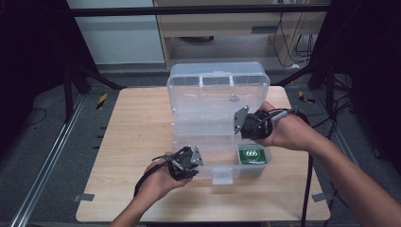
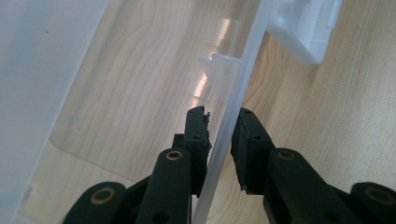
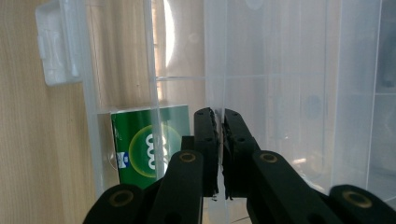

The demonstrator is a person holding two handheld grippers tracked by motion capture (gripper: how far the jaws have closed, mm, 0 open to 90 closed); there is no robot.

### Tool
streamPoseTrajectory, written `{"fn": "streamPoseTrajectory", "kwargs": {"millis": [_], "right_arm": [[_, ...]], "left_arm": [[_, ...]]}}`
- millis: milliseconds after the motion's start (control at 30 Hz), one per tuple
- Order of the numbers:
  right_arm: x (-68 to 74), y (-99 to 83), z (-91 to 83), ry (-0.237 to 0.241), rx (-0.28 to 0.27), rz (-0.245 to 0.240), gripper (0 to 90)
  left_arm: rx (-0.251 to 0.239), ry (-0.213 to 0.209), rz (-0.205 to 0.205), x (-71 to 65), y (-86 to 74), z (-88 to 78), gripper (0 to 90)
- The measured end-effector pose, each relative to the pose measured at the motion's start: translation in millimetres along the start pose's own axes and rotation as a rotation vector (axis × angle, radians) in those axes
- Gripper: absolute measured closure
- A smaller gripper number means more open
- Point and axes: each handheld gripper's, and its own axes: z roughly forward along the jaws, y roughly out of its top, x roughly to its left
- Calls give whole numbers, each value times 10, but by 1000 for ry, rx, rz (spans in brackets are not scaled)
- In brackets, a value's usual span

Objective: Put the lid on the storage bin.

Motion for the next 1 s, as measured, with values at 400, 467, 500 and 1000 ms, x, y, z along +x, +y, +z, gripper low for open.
{"fn": "streamPoseTrajectory", "kwargs": {"millis": [400,467,500,1000], "right_arm": [[51,-15,9,14,-4,-2,858],[70,-17,13,17,-4,-4,855],[70,-17,13,17,-4,-4,855],[112,-19,26,33,0,-14,854]], "left_arm": [[-6,12,13,-8,0,6,757],[-8,12,6,-13,-3,8,755],[-8,13,4,-15,-3,8,755],[-3,19,20,-18,2,8,752]]}}
